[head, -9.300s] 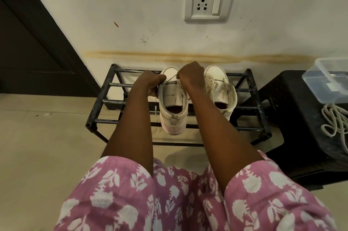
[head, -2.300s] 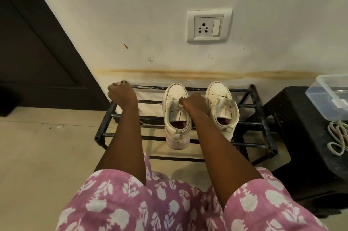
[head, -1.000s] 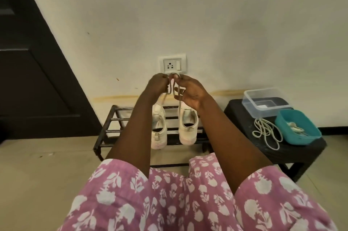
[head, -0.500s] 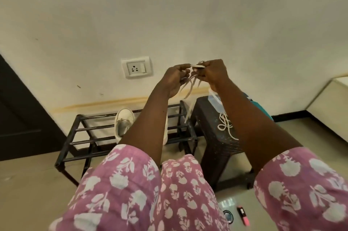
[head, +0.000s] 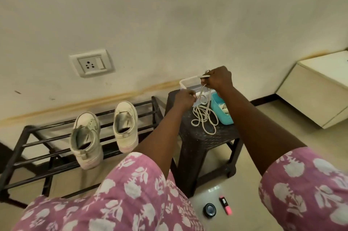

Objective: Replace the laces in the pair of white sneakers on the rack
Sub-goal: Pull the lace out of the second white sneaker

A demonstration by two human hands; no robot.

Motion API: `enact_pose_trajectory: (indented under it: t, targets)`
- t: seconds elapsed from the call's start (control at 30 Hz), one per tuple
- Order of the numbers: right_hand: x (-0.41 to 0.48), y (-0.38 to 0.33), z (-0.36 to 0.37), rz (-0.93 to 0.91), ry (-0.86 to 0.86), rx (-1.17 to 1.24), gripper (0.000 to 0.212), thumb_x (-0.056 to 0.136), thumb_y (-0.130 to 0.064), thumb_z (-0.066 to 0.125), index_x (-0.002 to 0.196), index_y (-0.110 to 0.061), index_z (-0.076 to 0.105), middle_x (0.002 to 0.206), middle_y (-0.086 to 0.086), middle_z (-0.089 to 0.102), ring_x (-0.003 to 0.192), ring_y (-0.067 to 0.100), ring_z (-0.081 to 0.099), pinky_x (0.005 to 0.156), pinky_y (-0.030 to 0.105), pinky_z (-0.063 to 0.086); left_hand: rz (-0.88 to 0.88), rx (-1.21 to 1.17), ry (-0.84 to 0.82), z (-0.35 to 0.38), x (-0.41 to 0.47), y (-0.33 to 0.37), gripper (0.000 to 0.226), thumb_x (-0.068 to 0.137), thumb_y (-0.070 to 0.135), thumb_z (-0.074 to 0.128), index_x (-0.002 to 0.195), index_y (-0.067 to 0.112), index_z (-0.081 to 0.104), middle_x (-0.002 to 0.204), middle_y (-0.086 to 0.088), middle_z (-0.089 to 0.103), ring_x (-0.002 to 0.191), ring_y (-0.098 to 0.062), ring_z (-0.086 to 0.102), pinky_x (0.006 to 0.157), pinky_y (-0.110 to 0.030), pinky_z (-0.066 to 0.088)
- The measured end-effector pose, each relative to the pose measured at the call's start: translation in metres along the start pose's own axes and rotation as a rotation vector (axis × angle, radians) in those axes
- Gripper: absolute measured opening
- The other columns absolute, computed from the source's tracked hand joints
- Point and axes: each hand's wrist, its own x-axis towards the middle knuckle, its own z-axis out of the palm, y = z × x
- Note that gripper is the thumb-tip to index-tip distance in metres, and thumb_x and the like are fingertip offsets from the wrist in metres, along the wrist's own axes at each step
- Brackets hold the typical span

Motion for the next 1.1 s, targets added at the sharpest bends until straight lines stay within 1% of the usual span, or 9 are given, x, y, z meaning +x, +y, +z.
enact_pose_trajectory:
  t: [0.07, 0.13, 0.23, 0.33, 0.43, 0.63, 0.8, 0.97, 1.1]
  targets:
    - [0.001, 0.009, 0.003, 0.027, -0.001, -0.057, 0.026, 0.09, -0.002, 0.052, 0.112, 0.005, 0.063, 0.096, 0.018, 0.068, 0.093, 0.028, 0.064, 0.092, 0.038, 0.051, -0.04, -0.056, -0.044, 0.013, 0.003, -0.009, 0.031, 0.093, 0.004, 0.05, 0.122, -0.002, 0.059, 0.126, -0.02, 0.058, 0.116, -0.034, 0.055, 0.095, -0.035, 0.047]
    - [0.004, 0.024, 0.007, 0.009, -0.019, -0.167, 0.026, 0.09, -0.008, 0.057, 0.113, 0.001, 0.066, 0.079, 0.007, 0.071, 0.08, 0.02, 0.065, 0.089, 0.033, 0.051, -0.074, -0.062, -0.095, 0.025, 0.004, -0.017, 0.031, 0.095, 0.006, 0.047, 0.123, -0.006, 0.055, 0.125, -0.027, 0.056, 0.115, -0.04, 0.053, 0.084, -0.034, 0.047]
    - [-0.002, 0.037, 0.012, -0.11, -0.096, -0.458, 0.031, 0.089, -0.013, 0.061, 0.119, -0.006, 0.064, 0.115, 0.015, 0.066, 0.108, 0.029, 0.06, 0.094, 0.033, 0.043, -0.111, 0.007, -0.181, 0.036, 0.005, -0.029, 0.027, 0.096, 0.006, 0.043, 0.118, -0.005, 0.056, 0.12, -0.028, 0.057, 0.112, -0.042, 0.054, 0.078, -0.038, 0.046]
    - [-0.005, 0.055, 0.023, -0.139, -0.227, -0.538, 0.038, 0.088, 0.003, 0.052, 0.124, -0.005, 0.06, 0.128, 0.017, 0.059, 0.116, 0.03, 0.055, 0.1, 0.033, 0.04, -0.105, 0.099, -0.197, 0.043, 0.007, -0.04, 0.027, 0.095, 0.004, 0.045, 0.115, -0.002, 0.061, 0.116, -0.025, 0.061, 0.108, -0.039, 0.059, 0.09, -0.043, 0.052]
    - [-0.001, 0.066, 0.026, -0.164, -0.216, -0.589, 0.04, 0.087, 0.006, 0.048, 0.124, -0.005, 0.061, 0.13, 0.015, 0.058, 0.12, 0.029, 0.052, 0.104, 0.035, 0.039, -0.066, 0.157, -0.129, 0.045, 0.008, -0.045, 0.026, 0.092, 0.003, 0.051, 0.114, 0.001, 0.066, 0.111, -0.023, 0.065, 0.102, -0.036, 0.063, 0.089, -0.044, 0.053]
    - [0.001, 0.07, 0.025, -0.145, -0.097, -0.567, 0.035, 0.088, 0.003, 0.052, 0.118, -0.008, 0.066, 0.122, 0.015, 0.063, 0.108, 0.028, 0.06, 0.096, 0.036, 0.048, 0.044, 0.439, 0.105, 0.049, 0.003, -0.041, 0.028, 0.092, 0.016, 0.056, 0.118, 0.02, 0.066, 0.111, -0.011, 0.067, 0.099, -0.027, 0.063, 0.083, -0.039, 0.054]
    - [-0.005, 0.081, 0.031, -0.103, -0.012, -0.617, 0.027, 0.092, -0.006, 0.05, 0.113, -0.008, 0.066, 0.113, 0.014, 0.066, 0.103, 0.028, 0.062, 0.092, 0.039, 0.05, 0.003, 0.378, 0.031, 0.054, 0.005, -0.045, 0.031, 0.086, 0.024, 0.067, 0.114, 0.011, 0.068, 0.11, -0.015, 0.066, 0.102, -0.029, 0.062, 0.086, -0.039, 0.051]
    - [-0.011, 0.09, 0.034, -0.308, -0.083, -0.893, 0.033, 0.094, -0.011, 0.049, 0.124, -0.019, 0.061, 0.118, 0.01, 0.063, 0.112, 0.027, 0.055, 0.097, 0.039, 0.041, -0.057, 0.245, 0.084, 0.045, 0.003, -0.052, 0.043, 0.075, 0.035, 0.077, 0.105, 0.005, 0.07, 0.099, -0.016, 0.069, 0.093, -0.027, 0.064, 0.079, -0.035, 0.05]
    - [-0.017, 0.097, 0.038, -0.385, -0.017, -1.01, 0.029, 0.094, -0.013, 0.049, 0.12, -0.015, 0.061, 0.113, 0.01, 0.065, 0.111, 0.026, 0.055, 0.094, 0.037, 0.042, -0.095, 0.164, 0.133, 0.042, 0.002, -0.055, 0.038, 0.077, 0.031, 0.075, 0.099, 0.001, 0.07, 0.097, -0.016, 0.069, 0.091, -0.027, 0.064, 0.078, -0.035, 0.049]
